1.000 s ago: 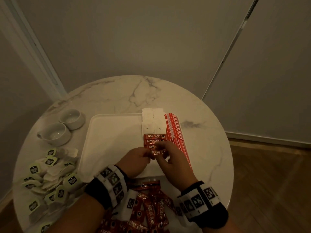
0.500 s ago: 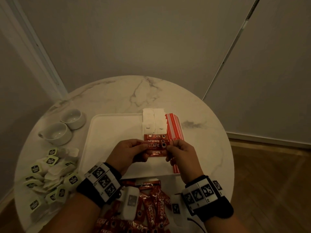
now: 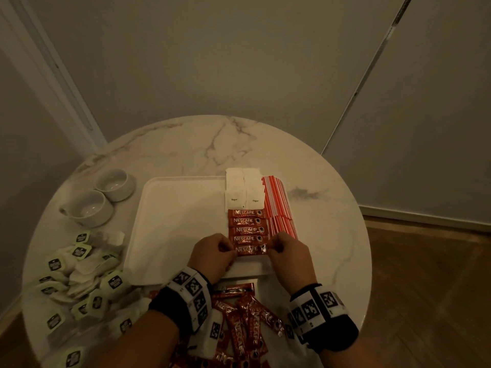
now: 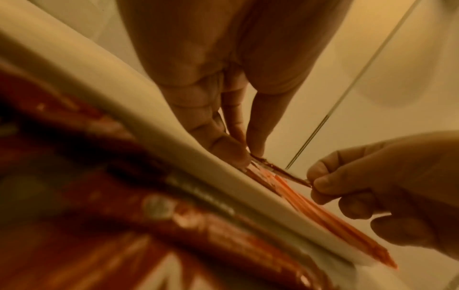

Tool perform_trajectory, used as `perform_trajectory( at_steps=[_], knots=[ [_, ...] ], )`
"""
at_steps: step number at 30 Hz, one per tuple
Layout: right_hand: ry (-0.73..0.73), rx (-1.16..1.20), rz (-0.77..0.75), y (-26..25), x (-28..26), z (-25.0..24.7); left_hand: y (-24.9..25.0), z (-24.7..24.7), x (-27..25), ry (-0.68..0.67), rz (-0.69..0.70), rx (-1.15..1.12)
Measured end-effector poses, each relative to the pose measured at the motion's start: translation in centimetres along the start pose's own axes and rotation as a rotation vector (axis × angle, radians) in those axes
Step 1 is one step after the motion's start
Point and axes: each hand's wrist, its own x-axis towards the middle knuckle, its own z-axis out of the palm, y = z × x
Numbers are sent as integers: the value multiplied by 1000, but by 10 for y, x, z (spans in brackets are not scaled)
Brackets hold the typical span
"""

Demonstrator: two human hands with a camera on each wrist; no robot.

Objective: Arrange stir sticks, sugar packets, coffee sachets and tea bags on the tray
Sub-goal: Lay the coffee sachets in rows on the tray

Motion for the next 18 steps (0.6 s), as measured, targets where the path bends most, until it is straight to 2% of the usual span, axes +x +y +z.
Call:
perform_trajectory(
  at_steps=[3,7,15,18],
  knots=[
    [-23,-114,-32,0,-3,4,-3,6,0,-12,3,61],
    [-12,-208,-89,-3,-5,5,-2,8,0,10,74,190],
    [13,-332,-123,-1,-6,7,-3,8,-3,28,122,219],
    [7,-375,-129,1,-9,6,-3,9,-5,29,182,232]
  ],
)
